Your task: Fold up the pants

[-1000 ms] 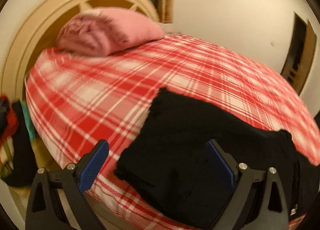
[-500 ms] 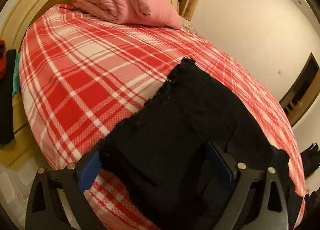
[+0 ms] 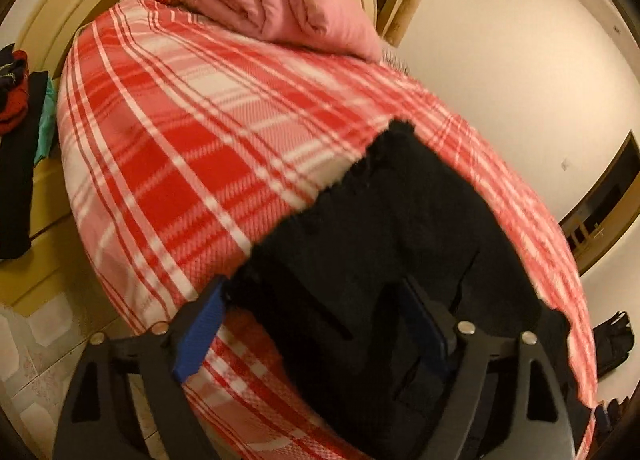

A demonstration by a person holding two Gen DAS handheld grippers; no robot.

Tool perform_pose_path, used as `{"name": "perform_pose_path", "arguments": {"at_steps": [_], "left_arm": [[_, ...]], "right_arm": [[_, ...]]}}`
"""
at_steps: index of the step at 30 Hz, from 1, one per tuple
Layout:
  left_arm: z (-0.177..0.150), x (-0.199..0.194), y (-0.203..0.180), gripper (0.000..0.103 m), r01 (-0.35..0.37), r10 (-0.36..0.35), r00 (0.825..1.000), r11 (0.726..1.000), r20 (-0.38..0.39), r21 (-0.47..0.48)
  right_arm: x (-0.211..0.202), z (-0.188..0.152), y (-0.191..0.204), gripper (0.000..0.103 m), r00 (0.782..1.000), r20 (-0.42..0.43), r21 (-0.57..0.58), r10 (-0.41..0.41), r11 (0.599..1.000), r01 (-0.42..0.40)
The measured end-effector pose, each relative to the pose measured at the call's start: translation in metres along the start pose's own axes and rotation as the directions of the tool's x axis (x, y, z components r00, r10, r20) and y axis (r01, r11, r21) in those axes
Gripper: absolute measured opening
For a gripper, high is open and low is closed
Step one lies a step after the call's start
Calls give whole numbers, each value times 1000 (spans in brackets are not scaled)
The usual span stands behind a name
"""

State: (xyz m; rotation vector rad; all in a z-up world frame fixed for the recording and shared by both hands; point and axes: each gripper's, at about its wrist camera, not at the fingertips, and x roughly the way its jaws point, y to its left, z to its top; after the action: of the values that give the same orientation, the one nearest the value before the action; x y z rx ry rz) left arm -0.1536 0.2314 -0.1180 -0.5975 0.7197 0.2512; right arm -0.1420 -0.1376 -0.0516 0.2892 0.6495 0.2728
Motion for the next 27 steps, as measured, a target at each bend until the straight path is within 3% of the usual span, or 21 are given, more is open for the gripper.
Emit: {"name": "perform_pose_path", "arguments": {"at_steps": [6,9,11,14,18,20,22,27], "left_arm": [[-2,-3,5,86,13,-13,1000,999,12,-37],[-1,-4,6,62,19,-17,999,998,36,-64],[2,-8,5,38,60,-58,998,996,37,-62],[7,-22,-14,33,64,-64,995,998,72,11],[11,-52,-60,31,141,-164,979,973,121,184],[12,-68,-85,30,198,-240,962,942,131,273],[8,-85,-123,30,256,-327,937,883,125,393],[-34,-113,-214,30,427,-534,845,681,5,594]], "right_arm": [[2,-1,-4,75,1000,-8,26,2,1000,-2],[2,0,-6,75,1000,-6,29,-12,999,13],[0,1,-10,75,999,-4,42,-41,998,41],[-5,2,-28,75,998,5,97,-67,993,66],[-20,2,-54,75,991,24,148,-132,981,127],[-28,2,-67,75,986,35,168,-160,974,152],[-39,3,-80,75,980,45,180,-194,967,183],[-70,2,-111,75,963,68,219,-261,946,241]]}}
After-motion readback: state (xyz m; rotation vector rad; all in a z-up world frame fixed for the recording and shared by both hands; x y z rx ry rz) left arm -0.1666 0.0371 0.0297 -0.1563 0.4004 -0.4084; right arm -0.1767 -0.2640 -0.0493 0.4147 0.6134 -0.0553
